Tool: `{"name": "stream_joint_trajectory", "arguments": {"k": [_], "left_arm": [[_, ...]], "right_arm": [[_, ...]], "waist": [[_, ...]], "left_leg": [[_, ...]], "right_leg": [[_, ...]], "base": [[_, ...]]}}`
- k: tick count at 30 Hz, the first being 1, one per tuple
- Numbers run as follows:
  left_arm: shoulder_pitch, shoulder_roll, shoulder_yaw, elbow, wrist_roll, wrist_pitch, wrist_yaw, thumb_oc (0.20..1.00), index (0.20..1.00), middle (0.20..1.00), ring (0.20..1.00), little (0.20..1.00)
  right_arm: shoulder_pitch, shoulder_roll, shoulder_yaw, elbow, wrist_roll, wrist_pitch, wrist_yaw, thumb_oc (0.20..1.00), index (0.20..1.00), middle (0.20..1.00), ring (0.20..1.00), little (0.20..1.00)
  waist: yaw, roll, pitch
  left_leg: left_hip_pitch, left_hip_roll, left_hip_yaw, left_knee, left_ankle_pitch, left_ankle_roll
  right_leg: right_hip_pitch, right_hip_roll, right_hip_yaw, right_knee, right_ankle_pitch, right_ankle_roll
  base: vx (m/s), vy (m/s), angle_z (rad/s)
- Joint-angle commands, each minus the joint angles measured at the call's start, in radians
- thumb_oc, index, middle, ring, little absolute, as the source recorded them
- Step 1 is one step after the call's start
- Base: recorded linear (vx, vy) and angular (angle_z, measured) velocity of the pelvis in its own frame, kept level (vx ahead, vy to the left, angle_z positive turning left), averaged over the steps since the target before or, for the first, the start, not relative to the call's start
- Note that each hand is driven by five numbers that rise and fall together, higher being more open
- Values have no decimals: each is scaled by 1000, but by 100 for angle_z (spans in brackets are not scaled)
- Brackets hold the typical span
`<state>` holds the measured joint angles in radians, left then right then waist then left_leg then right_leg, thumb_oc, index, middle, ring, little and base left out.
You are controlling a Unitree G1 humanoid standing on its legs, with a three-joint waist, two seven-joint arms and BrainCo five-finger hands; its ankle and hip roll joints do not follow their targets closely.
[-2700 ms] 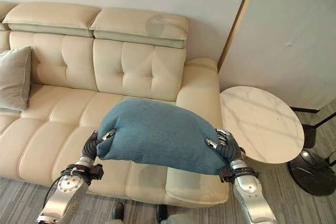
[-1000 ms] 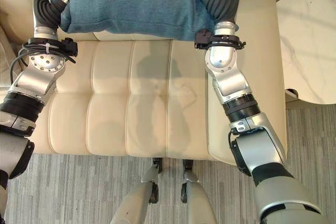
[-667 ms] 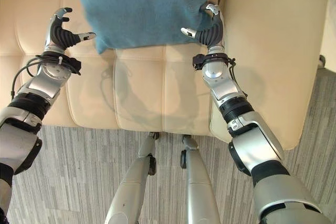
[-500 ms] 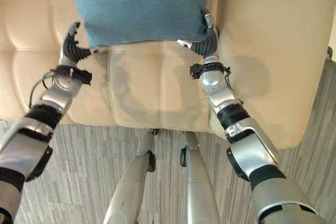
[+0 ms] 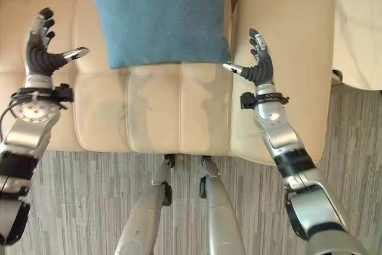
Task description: Pick up all the scattered cushions and arrange them neatly on the sofa.
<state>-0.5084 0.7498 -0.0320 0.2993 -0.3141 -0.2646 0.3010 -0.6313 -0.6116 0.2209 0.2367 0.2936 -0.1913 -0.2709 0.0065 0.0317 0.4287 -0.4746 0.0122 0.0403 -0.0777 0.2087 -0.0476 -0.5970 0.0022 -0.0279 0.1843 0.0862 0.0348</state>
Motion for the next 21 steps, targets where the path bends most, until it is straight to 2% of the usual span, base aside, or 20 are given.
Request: {"name": "stream_joint_trajectory", "arguments": {"k": [1, 2, 4, 7, 9, 13, 14, 21], "left_arm": [[58, -44, -3, 45, -48, -38, -96, 1000, 1000, 1000, 1000, 1000], [189, -68, 25, 22, -7, -19, -137, 1000, 1000, 1000, 1000, 1000], [296, -92, 49, 24, 42, 1, -171, 1000, 1000, 1000, 1000, 1000], [430, -129, 55, 71, 112, 40, -215, 1000, 1000, 1000, 1000, 1000], [521, -188, 80, 119, 119, 67, -231, 1000, 1000, 1000, 1000, 1000], [572, -222, 99, 200, 136, 88, -253, 1000, 1000, 1000, 1000, 1000], [648, -285, 82, 363, 215, 125, -266, 1000, 1000, 1000, 1000, 1000], [691, -316, 73, 450, 252, 131, -254, 1000, 1000, 1000, 1000, 1000]], "right_arm": [[88, 5, -36, -31, -54, -46, 84, 1000, 1000, 1000, 1000, 1000], [208, -13, -76, -94, -103, -47, 133, 1000, 1000, 1000, 1000, 1000], [344, -18, -133, -138, -153, -38, 163, 1000, 1000, 1000, 1000, 1000], [512, 8, -177, -112, -178, -20, 208, 1000, 1000, 1000, 1000, 1000], [601, 26, -191, -39, -211, -4, 220, 1000, 1000, 1000, 1000, 1000], [673, 48, -204, 16, -249, 18, 240, 1000, 1000, 1000, 1000, 1000], [745, 82, -187, 176, -340, 55, 239, 1000, 1000, 1000, 1000, 1000], [768, 92, -169, 320, -394, 80, 218, 1000, 1000, 1000, 1000, 1000]], "waist": [[9, -34, -89], [5, -43, -111], [-7, -55, -142], [-26, -62, -195], [-33, -64, -224], [-38, -68, -264], [-48, -74, -326], [-51, -89, -361]], "left_leg": [[115, -52, 35, -5, -141, -17], [171, -50, 41, 16, -168, -7], [212, -48, 46, 35, -186, -2], [272, -47, 50, 54, -210, 7], [319, -45, 55, 57, -225, 10], [351, -44, 55, 53, -230, 12], [424, -42, 68, 35, -244, 16], [496, -42, 92, 28, -269, 28]], "right_leg": [[166, -26, -18, -183, -25, 88], [228, -36, -19, -174, -41, 89], [282, -40, -21, -174, -52, 91], [350, -44, -17, -172, -65, 93], [397, -45, -19, -174, -75, 94], [427, -45, -19, -181, -76, 95], [488, -43, -13, -191, -80, 95], [544, -39, 9, -197, -81, 100]], "base": [[141, 40, 0], [89, 28, 0], [105, 28, 0], [94, 56, 1], [43, 50, -4], [48, 38, -3], [60, 72, -8], [14, 58, -22]]}}
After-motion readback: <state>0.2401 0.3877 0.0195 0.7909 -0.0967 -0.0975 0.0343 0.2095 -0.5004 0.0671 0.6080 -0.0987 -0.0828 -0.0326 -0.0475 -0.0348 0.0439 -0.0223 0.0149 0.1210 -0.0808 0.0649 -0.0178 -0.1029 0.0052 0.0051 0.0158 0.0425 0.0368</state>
